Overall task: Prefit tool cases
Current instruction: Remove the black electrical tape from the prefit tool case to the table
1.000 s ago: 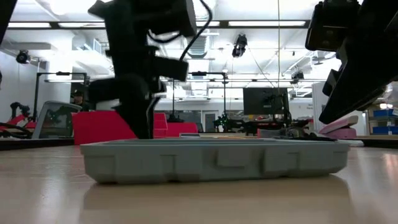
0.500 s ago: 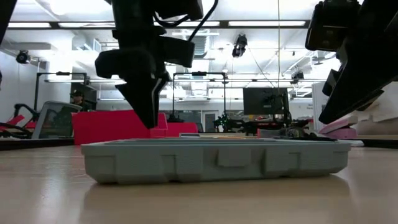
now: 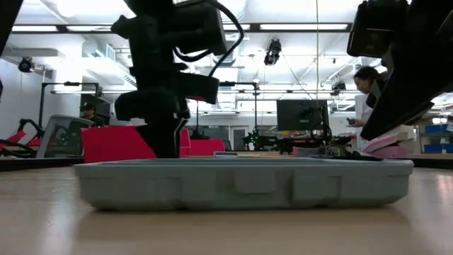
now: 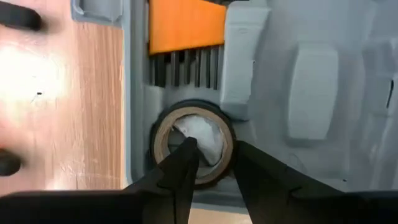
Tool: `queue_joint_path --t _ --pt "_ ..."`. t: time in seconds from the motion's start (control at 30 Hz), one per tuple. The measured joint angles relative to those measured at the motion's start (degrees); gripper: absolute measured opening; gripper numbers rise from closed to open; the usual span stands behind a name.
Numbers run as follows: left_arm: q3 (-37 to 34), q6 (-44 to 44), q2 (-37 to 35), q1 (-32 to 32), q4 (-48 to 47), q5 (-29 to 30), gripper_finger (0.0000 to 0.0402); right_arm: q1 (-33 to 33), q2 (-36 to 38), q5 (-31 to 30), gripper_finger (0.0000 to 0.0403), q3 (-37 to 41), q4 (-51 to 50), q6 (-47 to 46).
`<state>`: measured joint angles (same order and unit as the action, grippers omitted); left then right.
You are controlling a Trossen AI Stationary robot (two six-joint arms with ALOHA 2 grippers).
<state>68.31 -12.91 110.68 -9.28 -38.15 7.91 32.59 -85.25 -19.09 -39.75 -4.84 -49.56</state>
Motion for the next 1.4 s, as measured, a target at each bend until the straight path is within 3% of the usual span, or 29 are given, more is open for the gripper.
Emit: queue_joint_path --t 0.4,0.67,1.1,1.4 --pt "1.1 2.8 0.0 0.0 0.2 -1.0 0.0085 0.0 0.0 0.0 0.0078 0.0 0.4 0.0" --pt "1.1 2.5 -0.4 -0.3 0.0 -1.2 0.0011 0.0 0.0 0.0 0.0076 0.0 0.4 0.2" --pt "9.6 -4.1 -1.7 -3.1 -10.4 -5.7 0.0004 0.0 0.0 -0.1 0.0079 0.0 0.4 0.1" --pt "14.4 -4.5 -1.8 -4.4 -12.0 -5.0 0.0001 0.0 0.1 0.0 0.0074 0.0 0.4 0.2"
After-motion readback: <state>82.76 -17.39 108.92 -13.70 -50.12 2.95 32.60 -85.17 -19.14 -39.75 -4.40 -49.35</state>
